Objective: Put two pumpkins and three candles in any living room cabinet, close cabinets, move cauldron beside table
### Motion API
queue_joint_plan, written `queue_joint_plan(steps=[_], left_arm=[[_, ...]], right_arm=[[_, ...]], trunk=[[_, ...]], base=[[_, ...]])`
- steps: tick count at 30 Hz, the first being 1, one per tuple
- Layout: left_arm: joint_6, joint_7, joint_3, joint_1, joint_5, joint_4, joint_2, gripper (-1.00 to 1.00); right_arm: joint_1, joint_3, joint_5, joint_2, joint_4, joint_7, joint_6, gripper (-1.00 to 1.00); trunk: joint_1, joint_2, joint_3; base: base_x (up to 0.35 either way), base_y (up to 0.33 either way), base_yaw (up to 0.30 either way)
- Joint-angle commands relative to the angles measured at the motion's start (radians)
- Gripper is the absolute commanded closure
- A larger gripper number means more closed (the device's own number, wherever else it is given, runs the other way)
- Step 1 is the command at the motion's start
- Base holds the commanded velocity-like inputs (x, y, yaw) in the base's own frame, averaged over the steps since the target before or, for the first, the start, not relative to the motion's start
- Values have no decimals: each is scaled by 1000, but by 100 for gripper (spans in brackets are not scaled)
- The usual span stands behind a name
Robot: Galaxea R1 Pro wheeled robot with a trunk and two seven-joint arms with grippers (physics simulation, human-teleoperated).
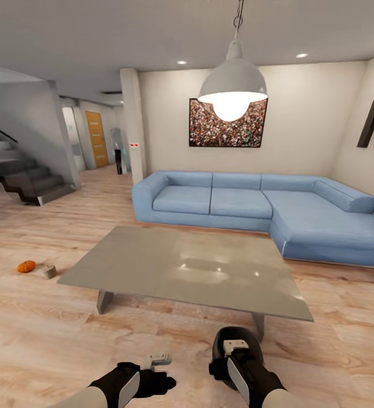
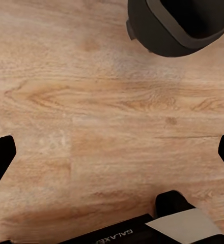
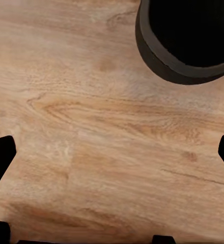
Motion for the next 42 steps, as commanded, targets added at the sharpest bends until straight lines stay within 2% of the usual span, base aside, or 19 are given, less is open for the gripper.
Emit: queue_joint_plan(steps=[1,9,42], left_arm=[[6,0,-8,0,10,-2,0,-100],[5,0,-8,0,10,-1,0,-100],[5,0,-8,0,10,-2,0,-100]], right_arm=[[0,1,-1,0,-2,-5,6,-100],[0,1,-2,0,-2,-5,6,-100],[0,1,-2,1,-1,-4,6,-100]], trunk=[[-4,7,2],[-35,63,27],[-162,294,131]], base=[[-213,0,291],[-103,0,291],[-2,0,290]])
